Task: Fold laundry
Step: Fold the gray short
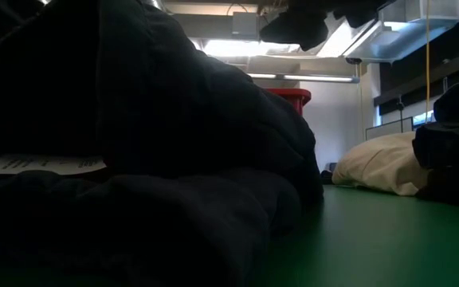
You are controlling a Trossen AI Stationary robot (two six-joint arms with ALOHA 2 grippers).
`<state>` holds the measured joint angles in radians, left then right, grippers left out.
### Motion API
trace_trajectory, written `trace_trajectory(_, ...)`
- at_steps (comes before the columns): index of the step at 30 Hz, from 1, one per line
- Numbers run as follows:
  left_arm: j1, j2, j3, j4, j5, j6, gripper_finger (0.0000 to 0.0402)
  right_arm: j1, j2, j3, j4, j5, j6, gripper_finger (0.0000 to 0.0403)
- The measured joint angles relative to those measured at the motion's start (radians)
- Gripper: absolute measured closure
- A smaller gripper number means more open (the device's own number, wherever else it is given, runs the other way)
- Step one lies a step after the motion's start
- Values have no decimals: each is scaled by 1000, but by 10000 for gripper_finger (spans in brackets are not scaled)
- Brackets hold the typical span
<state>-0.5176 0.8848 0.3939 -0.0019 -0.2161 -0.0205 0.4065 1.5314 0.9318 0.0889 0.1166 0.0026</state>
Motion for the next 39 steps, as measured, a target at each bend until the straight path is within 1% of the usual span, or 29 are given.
trace_trajectory(4,-3,0,0,5,2,4,236,0,0,0,0,-32,0,134)
trace_trajectory(9,-10,8,24,-8,-1,7,236,16,0,0,-1,-30,43,134)
trace_trajectory(14,-31,61,90,-14,-6,86,236,59,28,1,-5,3,44,134)
trace_trajectory(17,-30,97,117,-43,-10,101,236,79,55,3,-9,30,42,134)
trace_trajectory(25,-43,161,145,-53,-11,32,236,79,116,3,14,22,44,134)
trace_trajectory(33,-70,222,169,-53,-28,29,236,79,119,3,19,23,27,134)
trace_trajectory(39,-85,236,169,-65,-21,27,236,79,119,7,7,21,22,134)
